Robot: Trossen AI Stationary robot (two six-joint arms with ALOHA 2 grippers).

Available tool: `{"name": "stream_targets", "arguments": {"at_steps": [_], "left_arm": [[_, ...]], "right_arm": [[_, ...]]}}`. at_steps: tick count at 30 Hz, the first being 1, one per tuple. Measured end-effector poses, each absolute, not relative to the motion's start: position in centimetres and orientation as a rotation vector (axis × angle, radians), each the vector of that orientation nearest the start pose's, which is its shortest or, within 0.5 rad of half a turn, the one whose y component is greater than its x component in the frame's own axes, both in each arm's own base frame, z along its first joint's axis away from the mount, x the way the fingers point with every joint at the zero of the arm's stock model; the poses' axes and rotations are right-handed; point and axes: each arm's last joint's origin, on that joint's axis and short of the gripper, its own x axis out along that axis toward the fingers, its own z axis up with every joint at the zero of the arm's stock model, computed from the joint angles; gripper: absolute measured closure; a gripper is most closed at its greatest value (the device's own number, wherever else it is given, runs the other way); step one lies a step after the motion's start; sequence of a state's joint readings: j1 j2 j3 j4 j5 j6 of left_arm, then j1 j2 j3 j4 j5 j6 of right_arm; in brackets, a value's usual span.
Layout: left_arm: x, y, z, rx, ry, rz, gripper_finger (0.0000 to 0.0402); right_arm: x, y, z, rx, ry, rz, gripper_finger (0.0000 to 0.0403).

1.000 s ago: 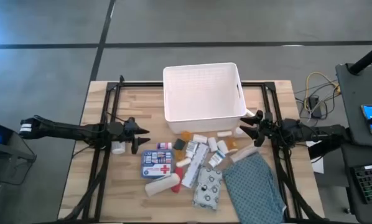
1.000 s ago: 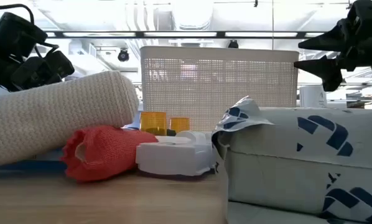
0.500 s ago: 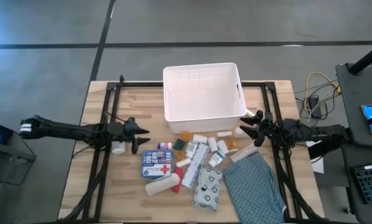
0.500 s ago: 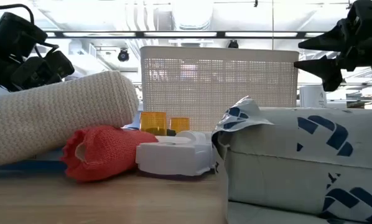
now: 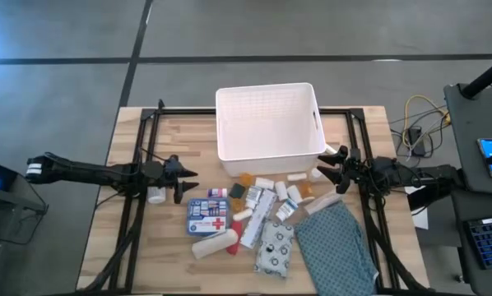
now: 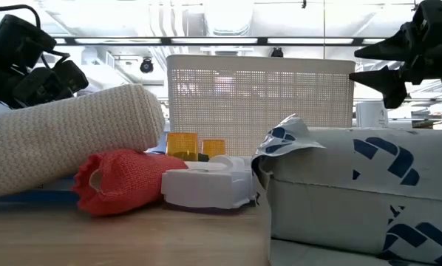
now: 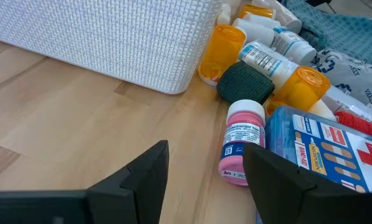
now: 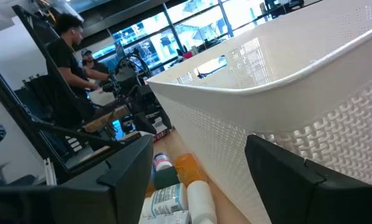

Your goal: Pick & place medical supplies in basket/bin

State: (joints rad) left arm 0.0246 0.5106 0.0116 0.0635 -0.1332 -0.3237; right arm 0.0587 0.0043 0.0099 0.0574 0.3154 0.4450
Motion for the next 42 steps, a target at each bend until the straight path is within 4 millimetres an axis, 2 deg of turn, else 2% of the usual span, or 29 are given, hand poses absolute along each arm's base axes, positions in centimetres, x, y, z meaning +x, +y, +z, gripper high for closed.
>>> {"name": "stream_targets", "arguments": {"at_steps": [4,9,11,13,15,17,22,25,29,31,33,38,42], "left_arm": [[12.1,0.7,12.7,-0.294,0.406,0.225,0.0215],[12.1,0.7,12.7,-0.294,0.406,0.224,0.0215],[12.1,0.7,12.7,-0.294,0.406,0.225,0.0215],[12.1,0.7,12.7,-0.294,0.406,0.225,0.0215],[12.1,0.7,12.7,-0.294,0.406,0.224,0.0215],[12.1,0.7,12.7,-0.294,0.406,0.224,0.0215],[12.1,0.7,12.7,-0.294,0.406,0.224,0.0215],[12.1,0.7,12.7,-0.294,0.406,0.224,0.0215],[12.1,0.7,12.7,-0.294,0.406,0.224,0.0215],[12.1,0.7,12.7,-0.294,0.406,0.224,0.0215],[12.1,0.7,12.7,-0.294,0.406,0.225,0.0215],[12.1,0.7,12.7,-0.294,0.406,0.224,0.0215],[12.1,0.7,12.7,-0.294,0.406,0.224,0.0215]], "right_arm": [[9.6,-0.3,17.3,0.474,-0.126,-0.236,0.0158],[9.6,-0.3,17.3,0.663,-0.15,-0.225,0.0158],[9.6,-0.3,17.4,0.824,-0.178,-0.203,0.0158],[9.6,-0.1,17.5,1.068,-0.182,-0.109,0.0158],[9.7,0.0,17.4,1.185,-0.155,-0.086,0.0158],[9.8,0.1,17.3,1.198,-0.125,-0.063,0.0158],[9.9,0.7,17.2,1.182,0.006,0.126,0.0158],[9.9,1.1,17.2,1.239,0.094,0.229,0.0158],[10.1,1.2,17.3,1.328,0.145,0.241,0.0159],[10.2,1.2,18.2,1.348,0.126,0.227,0.0159],[10.4,1.2,20.0,1.325,0.061,0.239,0.0159],[11.0,1.0,27.0,1.122,-0.214,0.307,0.0159],[11.9,0.7,32.0,0.926,-0.275,0.121,0.0159]]}}
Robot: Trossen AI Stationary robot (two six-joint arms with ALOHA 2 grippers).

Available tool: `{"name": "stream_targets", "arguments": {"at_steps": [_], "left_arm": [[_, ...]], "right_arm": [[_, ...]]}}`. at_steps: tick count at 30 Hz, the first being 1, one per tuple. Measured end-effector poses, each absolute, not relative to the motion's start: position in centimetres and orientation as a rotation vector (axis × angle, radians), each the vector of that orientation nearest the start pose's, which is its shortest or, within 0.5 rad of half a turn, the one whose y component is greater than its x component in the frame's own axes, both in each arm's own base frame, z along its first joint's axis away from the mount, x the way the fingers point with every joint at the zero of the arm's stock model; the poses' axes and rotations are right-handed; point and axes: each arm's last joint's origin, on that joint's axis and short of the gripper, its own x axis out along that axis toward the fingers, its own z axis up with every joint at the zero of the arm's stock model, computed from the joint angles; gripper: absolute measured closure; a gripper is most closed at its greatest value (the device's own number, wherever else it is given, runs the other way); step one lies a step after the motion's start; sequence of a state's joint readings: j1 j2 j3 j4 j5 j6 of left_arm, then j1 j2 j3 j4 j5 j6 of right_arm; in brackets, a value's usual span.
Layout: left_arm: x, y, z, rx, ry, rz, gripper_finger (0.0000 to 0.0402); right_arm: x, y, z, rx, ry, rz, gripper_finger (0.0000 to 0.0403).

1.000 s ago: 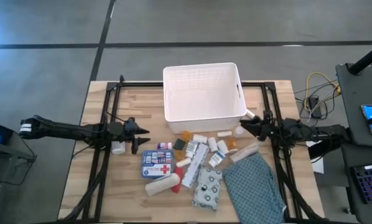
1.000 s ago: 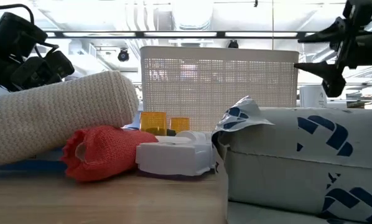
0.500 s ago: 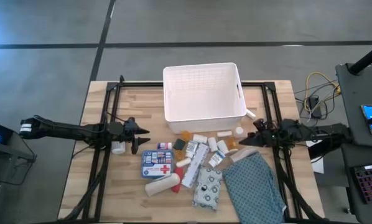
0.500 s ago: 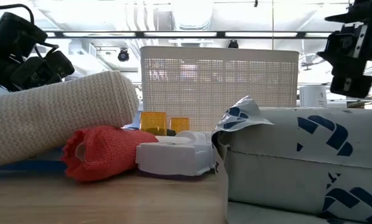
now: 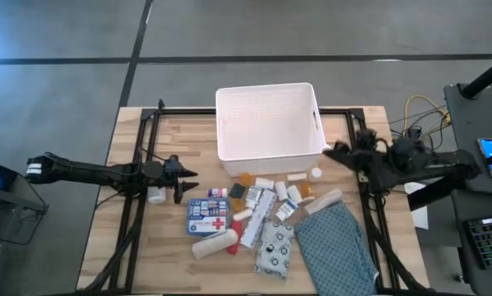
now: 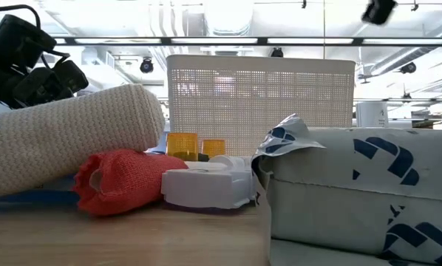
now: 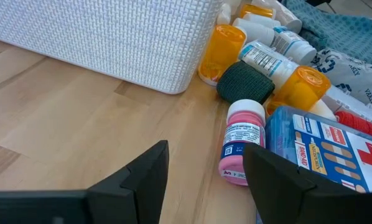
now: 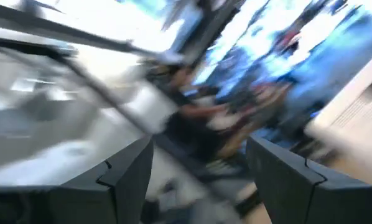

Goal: Pick & place medical supplies in basket/bin
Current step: Adjust the white bin

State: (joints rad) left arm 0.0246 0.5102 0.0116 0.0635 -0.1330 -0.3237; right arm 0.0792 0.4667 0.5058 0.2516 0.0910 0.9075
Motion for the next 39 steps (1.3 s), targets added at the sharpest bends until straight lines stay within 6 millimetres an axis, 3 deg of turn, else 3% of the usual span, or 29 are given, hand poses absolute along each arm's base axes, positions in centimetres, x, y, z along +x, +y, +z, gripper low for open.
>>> {"name": "stream_targets", "arguments": {"at_steps": [4,10,15,20,25,30,36,39], "left_arm": [[12.1,0.7,12.7,-0.294,0.406,0.224,0.0215],[12.1,0.7,12.7,-0.294,0.406,0.224,0.0215],[12.1,0.7,12.7,-0.294,0.406,0.225,0.0215],[12.1,0.7,12.7,-0.294,0.406,0.224,0.0215],[12.1,0.7,12.7,-0.294,0.406,0.224,0.0215],[12.1,0.7,12.7,-0.294,0.406,0.224,0.0215],[12.1,0.7,12.7,-0.294,0.406,0.224,0.0215],[12.1,0.7,12.7,-0.294,0.406,0.224,0.0215]], "right_arm": [[12.5,-0.2,35.0,0.773,-0.156,-0.312,0.0159],[11.3,-1.6,37.2,0.727,-0.147,-1.028,0.0159],[10.6,-2.4,36.9,0.692,-0.087,-1.322,0.0161],[11.4,-3.4,34.7,0.759,0.222,-1.547,0.0172],[13.5,-4.6,32.0,0.774,0.505,-1.622,0.0182],[14.3,-5.2,29.4,0.73,0.837,-1.615,0.0184],[14.3,-5.5,28.5,0.821,0.812,-1.613,0.0184],[15.7,-5.9,28.5,0.844,0.784,-1.399,0.0184]]}}
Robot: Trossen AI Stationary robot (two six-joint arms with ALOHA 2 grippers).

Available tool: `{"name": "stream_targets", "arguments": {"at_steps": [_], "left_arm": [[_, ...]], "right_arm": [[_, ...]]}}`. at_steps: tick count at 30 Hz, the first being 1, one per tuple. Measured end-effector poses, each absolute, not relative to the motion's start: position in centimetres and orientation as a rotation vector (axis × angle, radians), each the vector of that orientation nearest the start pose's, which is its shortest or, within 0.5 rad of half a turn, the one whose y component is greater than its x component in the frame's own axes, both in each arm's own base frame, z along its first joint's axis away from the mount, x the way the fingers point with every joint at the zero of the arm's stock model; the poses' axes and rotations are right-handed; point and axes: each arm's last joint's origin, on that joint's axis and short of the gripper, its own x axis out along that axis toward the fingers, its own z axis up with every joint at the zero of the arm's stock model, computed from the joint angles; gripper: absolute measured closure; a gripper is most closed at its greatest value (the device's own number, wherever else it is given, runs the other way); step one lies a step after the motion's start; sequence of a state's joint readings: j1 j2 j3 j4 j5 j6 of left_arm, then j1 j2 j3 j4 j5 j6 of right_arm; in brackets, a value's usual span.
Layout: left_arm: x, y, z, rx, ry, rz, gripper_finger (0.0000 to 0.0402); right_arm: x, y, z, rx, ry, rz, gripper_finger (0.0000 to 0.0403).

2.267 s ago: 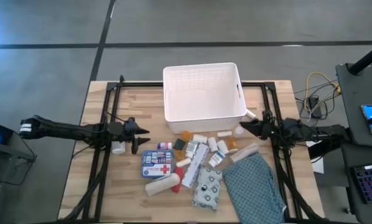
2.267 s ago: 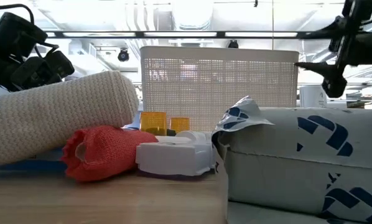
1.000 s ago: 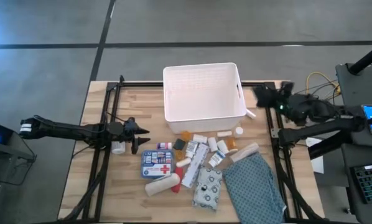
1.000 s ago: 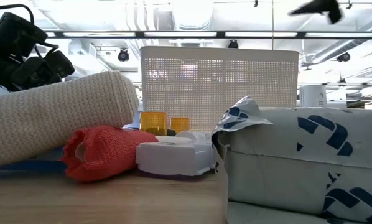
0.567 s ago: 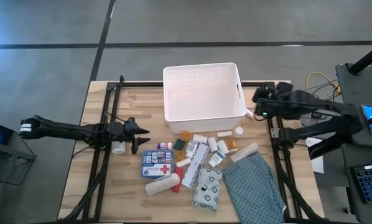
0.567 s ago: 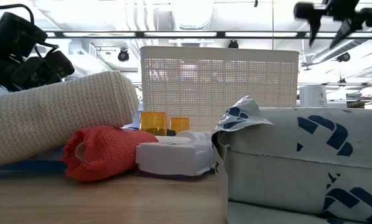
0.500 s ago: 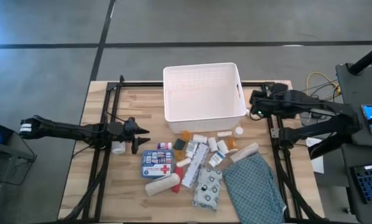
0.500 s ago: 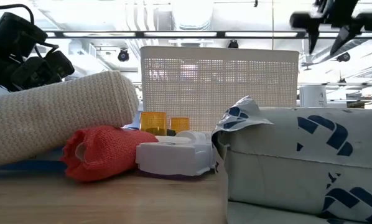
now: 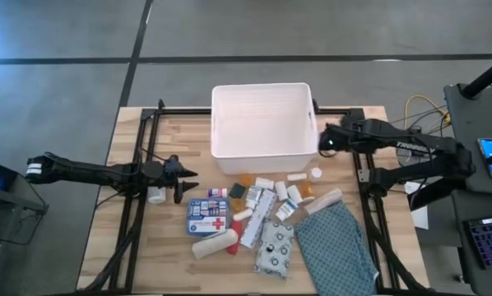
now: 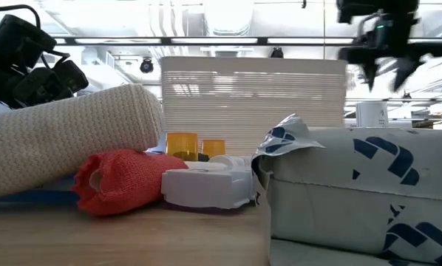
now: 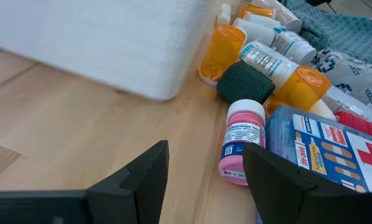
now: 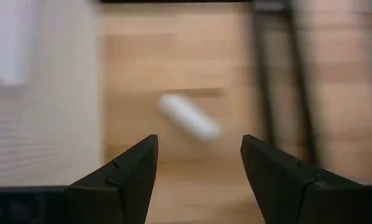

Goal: Pick & place medical supplies in basket/bin
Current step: Adjust the white bin, then put the white gauze into the white bin

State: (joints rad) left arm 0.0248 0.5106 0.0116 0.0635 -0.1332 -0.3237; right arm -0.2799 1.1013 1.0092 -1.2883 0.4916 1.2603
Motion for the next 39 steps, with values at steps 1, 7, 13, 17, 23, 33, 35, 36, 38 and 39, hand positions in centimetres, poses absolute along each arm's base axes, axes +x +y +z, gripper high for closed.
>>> {"name": "stream_targets", "arguments": {"at_steps": [1,7,13,17,23,33,35,36,38,39], "left_arm": [[12.1,0.7,12.7,-0.294,0.406,0.224,0.0215],[12.1,0.7,12.7,-0.294,0.406,0.224,0.0215],[12.1,0.7,12.7,-0.294,0.406,0.224,0.0215],[12.1,0.7,12.7,-0.294,0.406,0.224,0.0215],[12.1,0.7,12.7,-0.294,0.407,0.224,0.0215],[12.1,0.7,12.7,-0.294,0.406,0.224,0.0215],[12.1,0.7,12.7,-0.294,0.406,0.224,0.0215],[12.1,0.7,12.7,-0.294,0.406,0.224,0.0215],[12.1,0.7,12.7,-0.294,0.406,0.224,0.0215],[12.1,0.7,12.7,-0.294,0.406,0.224,0.0215]], "right_arm": [[16.5,-6.1,28.5,0.872,0.772,-1.299,0.0184],[19.5,-7.5,28.6,0.871,0.691,-1.023,0.0184],[21.1,-8.7,29.2,0.785,0.603,-0.944,0.0184],[21.0,-9.2,29.6,0.747,0.569,-0.929,0.0184],[18.4,-8.8,28.7,0.779,0.673,-1.226,0.0184],[15.6,-7.2,26.8,0.86,1.109,-1.279,0.0183],[15.9,-7.2,26.0,0.837,1.189,-1.228,0.0183],[16.0,-7.3,25.5,0.815,1.231,-1.212,0.0183],[16.5,-7.4,24.5,0.778,1.317,-1.179,0.0183],[16.8,-7.5,23.9,0.758,1.364,-1.165,0.0183]]}}
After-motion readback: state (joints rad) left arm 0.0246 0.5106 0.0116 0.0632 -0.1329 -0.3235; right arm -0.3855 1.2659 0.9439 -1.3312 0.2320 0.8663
